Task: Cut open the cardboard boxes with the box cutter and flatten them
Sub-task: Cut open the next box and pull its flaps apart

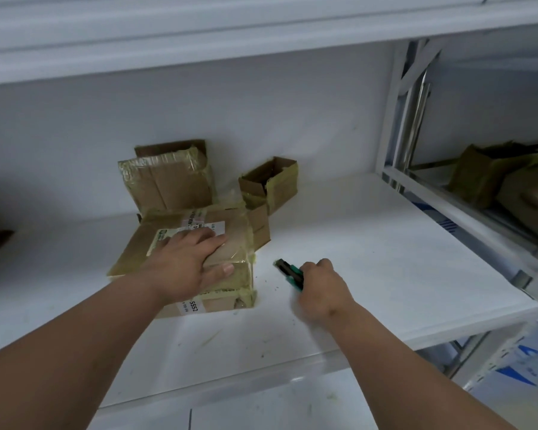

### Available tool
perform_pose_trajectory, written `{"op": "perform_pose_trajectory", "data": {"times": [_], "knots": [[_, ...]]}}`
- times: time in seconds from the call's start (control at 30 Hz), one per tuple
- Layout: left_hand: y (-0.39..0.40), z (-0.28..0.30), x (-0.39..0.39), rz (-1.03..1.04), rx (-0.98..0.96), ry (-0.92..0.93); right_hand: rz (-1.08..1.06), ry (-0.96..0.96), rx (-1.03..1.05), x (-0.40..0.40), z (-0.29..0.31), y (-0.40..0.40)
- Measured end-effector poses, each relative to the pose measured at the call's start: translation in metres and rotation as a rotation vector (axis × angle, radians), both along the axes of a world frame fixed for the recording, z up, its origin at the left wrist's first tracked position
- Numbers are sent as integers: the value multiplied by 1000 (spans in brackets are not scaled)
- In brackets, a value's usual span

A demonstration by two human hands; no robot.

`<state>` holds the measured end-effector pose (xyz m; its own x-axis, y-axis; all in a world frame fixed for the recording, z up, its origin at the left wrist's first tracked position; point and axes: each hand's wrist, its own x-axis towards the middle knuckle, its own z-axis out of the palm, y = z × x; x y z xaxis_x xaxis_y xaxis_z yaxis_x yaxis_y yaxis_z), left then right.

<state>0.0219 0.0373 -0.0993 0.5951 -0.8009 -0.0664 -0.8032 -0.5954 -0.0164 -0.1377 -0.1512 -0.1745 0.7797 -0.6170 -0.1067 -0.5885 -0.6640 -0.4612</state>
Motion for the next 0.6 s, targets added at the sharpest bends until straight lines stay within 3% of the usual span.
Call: {"op": "perform_pose_trajectory", "data": {"times": [0.33,0.6], "knots": [[-12,24,8,6,-91,52,69,-411,34,-4,13,19],[-20,36,16,-34,-44,8,78,-447,29,8,9,27]]}}
